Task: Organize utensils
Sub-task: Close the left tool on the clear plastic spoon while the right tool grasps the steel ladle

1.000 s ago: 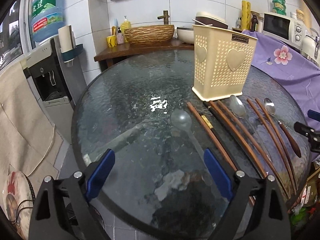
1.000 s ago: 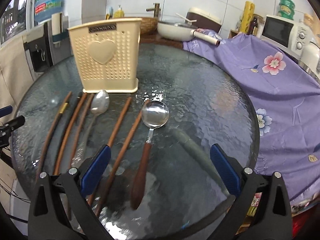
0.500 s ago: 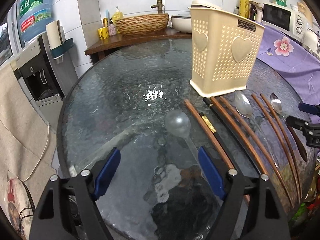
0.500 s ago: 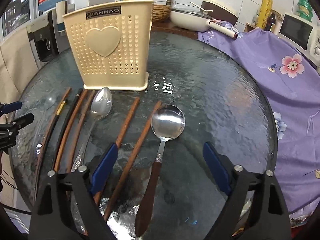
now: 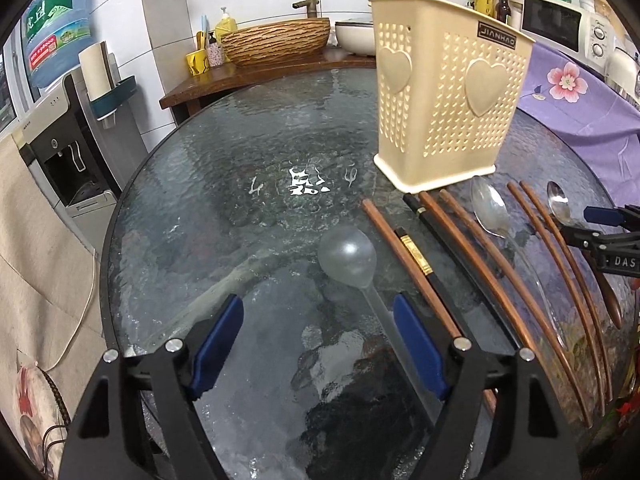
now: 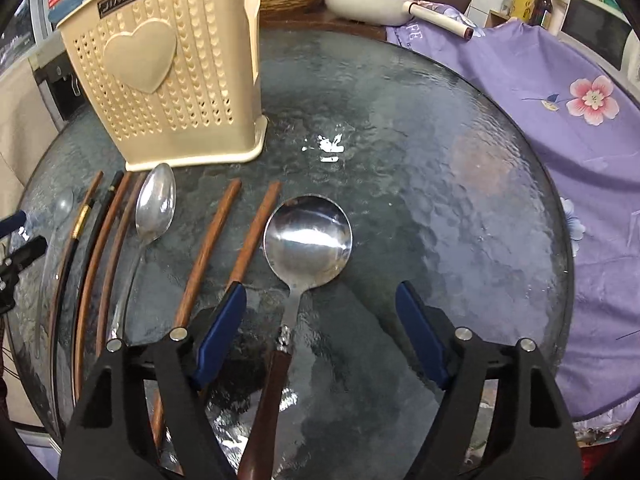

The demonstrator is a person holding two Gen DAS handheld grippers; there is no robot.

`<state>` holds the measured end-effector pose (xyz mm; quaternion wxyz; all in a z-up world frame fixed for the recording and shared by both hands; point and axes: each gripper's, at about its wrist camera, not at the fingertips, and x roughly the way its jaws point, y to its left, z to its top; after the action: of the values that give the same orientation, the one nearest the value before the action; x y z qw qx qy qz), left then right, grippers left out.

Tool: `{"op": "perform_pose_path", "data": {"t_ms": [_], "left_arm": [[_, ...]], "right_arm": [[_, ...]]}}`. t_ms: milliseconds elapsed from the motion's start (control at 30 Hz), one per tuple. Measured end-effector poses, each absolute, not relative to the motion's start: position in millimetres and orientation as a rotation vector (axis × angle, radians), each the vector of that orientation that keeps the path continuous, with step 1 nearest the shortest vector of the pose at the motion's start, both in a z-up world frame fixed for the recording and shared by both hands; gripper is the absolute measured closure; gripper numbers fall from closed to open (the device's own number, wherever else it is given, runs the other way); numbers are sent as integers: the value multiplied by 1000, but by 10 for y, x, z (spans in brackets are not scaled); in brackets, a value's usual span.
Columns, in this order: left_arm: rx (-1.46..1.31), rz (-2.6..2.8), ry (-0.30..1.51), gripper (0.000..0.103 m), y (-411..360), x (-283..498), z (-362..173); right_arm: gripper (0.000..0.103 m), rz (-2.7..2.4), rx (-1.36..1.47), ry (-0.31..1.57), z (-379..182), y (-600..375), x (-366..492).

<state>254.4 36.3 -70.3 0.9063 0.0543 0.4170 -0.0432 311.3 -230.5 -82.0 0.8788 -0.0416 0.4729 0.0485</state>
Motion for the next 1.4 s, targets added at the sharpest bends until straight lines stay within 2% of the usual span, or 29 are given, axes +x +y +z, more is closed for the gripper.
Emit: {"op": "perform_pose_path", "data": {"t_ms": [533,833,967,1133,1400], "left_arm": [[117,-91,906,32,279,2772,-791],[135,-65,916,38,198,3033,-760],[136,-65,927,43,165,3072,-753],[138,-73,935,50,140,3086,-746],[145,-98,951,66,72,3031,-739]], "right_arm": [[34,121,-52,1015,-825,-2299,3389],[35,121,-55,1023,-825,-2279,3447],[38,124,-58,1031,-823,-2251,3456],[47,132,-64,1036,-806,-2228,3496],[52,129,-64,1045,-792,-2200,3518]]}}
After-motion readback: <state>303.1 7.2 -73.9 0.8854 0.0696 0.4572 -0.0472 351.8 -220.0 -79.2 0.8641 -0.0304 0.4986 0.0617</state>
